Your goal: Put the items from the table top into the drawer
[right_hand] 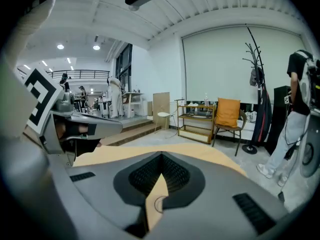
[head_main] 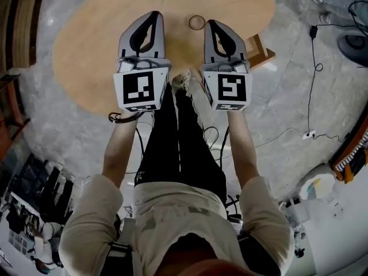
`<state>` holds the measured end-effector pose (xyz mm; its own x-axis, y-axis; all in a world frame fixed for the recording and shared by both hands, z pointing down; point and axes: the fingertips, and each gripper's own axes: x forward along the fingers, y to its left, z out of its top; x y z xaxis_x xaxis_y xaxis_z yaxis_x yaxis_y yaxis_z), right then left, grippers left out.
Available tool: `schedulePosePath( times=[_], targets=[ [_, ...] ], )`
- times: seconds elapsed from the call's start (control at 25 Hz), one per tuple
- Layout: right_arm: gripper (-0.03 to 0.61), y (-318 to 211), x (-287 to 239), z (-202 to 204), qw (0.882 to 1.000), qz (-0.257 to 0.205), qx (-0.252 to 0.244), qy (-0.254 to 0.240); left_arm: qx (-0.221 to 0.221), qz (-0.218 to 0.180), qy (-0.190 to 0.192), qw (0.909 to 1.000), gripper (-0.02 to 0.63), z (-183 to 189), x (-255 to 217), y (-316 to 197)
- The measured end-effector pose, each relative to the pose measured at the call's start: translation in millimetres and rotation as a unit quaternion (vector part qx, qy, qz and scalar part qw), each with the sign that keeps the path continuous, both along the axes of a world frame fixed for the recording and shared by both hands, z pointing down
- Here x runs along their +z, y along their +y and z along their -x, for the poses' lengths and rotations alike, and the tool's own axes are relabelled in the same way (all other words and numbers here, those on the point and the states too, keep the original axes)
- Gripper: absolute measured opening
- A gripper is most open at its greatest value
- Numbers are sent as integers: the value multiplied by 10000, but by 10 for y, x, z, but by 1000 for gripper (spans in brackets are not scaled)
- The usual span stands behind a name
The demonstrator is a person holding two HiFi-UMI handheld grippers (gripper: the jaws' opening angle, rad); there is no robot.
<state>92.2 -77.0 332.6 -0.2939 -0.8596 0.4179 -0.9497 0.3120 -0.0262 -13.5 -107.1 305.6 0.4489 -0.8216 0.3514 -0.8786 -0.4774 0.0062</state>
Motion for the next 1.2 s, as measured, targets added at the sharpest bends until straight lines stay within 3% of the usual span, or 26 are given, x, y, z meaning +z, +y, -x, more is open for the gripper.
schedulePosePath(
  times=[0.2, 0.4, 0.76, 1.0, 1.08, 1.16, 1.2],
  targets=[
    [4, 192, 582, 66, 9993, 356, -77, 23, -224, 392, -80, 9989, 8, 162, 608, 233],
    [4, 276, 876, 76, 9987, 498, -85, 44, -236, 504, -189, 9983, 8, 158, 945, 337],
    [3, 255, 871, 69, 9987, 458, -231, 78, -389, 525, -141, 9978, 8, 110, 944, 341],
    [5, 117, 944, 117, 9964, 693, -473, 91, -420, 485, -118, 9979, 8, 119, 857, 338],
    [139, 74, 1080, 123, 9940, 975, -485, -44, -387, 474, -111, 9981, 8, 112, 846, 357],
    [236, 45, 1292, 116, 9901, 1328, -450, -63, -370, 480, -102, 9981, 8, 120, 857, 387],
    [256, 38, 1405, 108, 9882, 1467, -439, 3, -373, 491, -102, 9980, 8, 130, 868, 402]
  ],
)
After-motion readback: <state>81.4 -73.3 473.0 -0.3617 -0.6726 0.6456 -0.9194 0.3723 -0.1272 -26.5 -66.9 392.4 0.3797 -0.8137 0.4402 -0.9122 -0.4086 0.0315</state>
